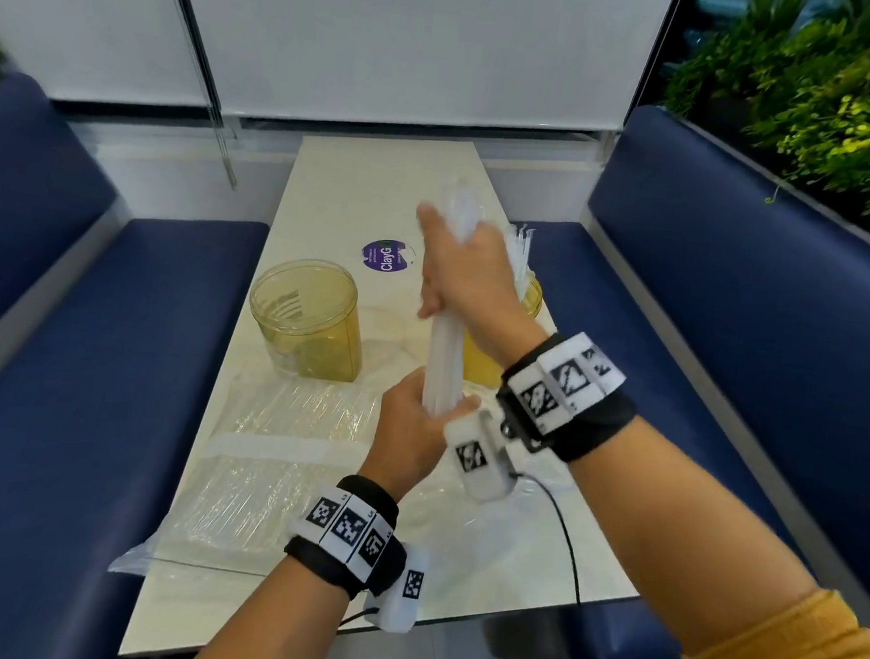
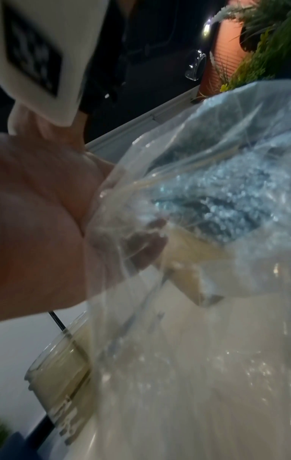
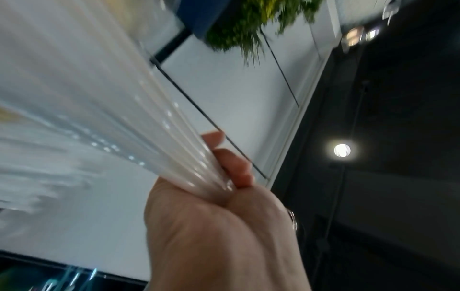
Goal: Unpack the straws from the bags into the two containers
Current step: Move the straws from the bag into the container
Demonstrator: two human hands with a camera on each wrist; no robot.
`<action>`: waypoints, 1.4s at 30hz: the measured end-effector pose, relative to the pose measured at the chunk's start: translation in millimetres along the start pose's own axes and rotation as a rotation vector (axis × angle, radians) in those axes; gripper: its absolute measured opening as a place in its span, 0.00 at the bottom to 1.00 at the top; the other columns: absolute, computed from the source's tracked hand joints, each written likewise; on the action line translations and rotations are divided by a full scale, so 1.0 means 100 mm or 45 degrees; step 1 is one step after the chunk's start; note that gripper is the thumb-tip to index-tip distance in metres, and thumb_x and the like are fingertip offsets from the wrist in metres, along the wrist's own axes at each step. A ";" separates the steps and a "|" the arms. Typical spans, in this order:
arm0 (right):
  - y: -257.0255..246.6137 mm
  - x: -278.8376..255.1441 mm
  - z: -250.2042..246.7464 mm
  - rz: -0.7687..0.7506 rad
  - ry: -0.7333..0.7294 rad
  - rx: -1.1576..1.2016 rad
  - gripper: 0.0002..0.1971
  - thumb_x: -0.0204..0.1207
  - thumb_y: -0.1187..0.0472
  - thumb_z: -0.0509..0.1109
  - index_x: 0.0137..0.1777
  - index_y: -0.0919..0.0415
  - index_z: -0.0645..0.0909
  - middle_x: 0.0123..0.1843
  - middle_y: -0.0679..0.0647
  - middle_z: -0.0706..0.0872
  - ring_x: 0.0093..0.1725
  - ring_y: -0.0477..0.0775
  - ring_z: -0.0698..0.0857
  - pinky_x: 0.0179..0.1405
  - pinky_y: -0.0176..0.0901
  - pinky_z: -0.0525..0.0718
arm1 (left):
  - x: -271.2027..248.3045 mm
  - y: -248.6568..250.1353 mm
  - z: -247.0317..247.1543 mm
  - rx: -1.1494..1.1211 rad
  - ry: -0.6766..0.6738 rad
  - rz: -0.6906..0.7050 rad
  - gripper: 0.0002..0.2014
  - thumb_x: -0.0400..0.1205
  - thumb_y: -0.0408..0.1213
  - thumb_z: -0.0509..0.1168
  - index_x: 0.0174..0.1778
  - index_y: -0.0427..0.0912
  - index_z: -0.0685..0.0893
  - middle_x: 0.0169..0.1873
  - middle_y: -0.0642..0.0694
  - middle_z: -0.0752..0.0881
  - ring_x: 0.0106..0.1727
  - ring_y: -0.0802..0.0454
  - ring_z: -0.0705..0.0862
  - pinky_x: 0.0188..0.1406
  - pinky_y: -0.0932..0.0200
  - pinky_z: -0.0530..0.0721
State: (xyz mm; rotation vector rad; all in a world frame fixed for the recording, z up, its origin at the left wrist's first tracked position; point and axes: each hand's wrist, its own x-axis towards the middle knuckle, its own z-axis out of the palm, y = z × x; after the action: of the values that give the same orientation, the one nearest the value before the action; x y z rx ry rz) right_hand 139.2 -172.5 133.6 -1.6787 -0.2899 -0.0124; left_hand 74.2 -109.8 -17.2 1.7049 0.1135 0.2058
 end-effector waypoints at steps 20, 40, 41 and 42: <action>0.97 1.28 -0.71 -0.030 0.276 -0.188 0.25 0.86 0.46 0.63 0.31 0.62 0.78 0.24 0.53 0.81 0.25 0.45 0.81 0.37 0.43 0.86 | 0.12 0.03 -0.10 0.001 0.071 0.065 0.05 0.79 0.36 0.77 0.41 0.47 0.88 0.47 0.53 0.89 0.47 0.49 0.92 0.46 0.55 0.90; 1.04 0.99 -0.98 -0.258 -0.204 -1.475 0.21 0.90 0.50 0.52 0.69 0.60 0.80 0.56 0.63 0.88 0.57 0.65 0.85 0.55 0.59 0.85 | 0.08 0.09 -0.11 -0.054 0.042 0.097 0.10 0.80 0.27 0.73 0.45 0.49 0.87 0.51 0.50 0.89 0.48 0.47 0.92 0.46 0.53 0.90; 1.00 0.95 -0.99 -0.302 -0.176 -1.463 0.21 0.89 0.50 0.54 0.70 0.61 0.81 0.59 0.62 0.87 0.60 0.65 0.84 0.59 0.60 0.84 | 0.07 0.09 -0.11 -0.056 0.026 0.104 0.12 0.79 0.25 0.72 0.45 0.50 0.87 0.52 0.50 0.89 0.49 0.47 0.92 0.45 0.56 0.88; 0.93 0.93 -1.00 -0.358 -0.121 -1.461 0.20 0.88 0.50 0.56 0.70 0.61 0.81 0.62 0.62 0.87 0.64 0.65 0.82 0.62 0.60 0.82 | 0.06 0.10 -0.11 -0.060 0.007 0.118 0.15 0.78 0.22 0.70 0.46 0.51 0.86 0.54 0.49 0.88 0.50 0.46 0.92 0.44 0.59 0.86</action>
State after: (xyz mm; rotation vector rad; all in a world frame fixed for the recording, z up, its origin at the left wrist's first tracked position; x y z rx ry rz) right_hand 263.3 -262.7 72.1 -2.7595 -0.6677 -0.3692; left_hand 77.6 -98.9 -5.6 1.6643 0.0329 0.2799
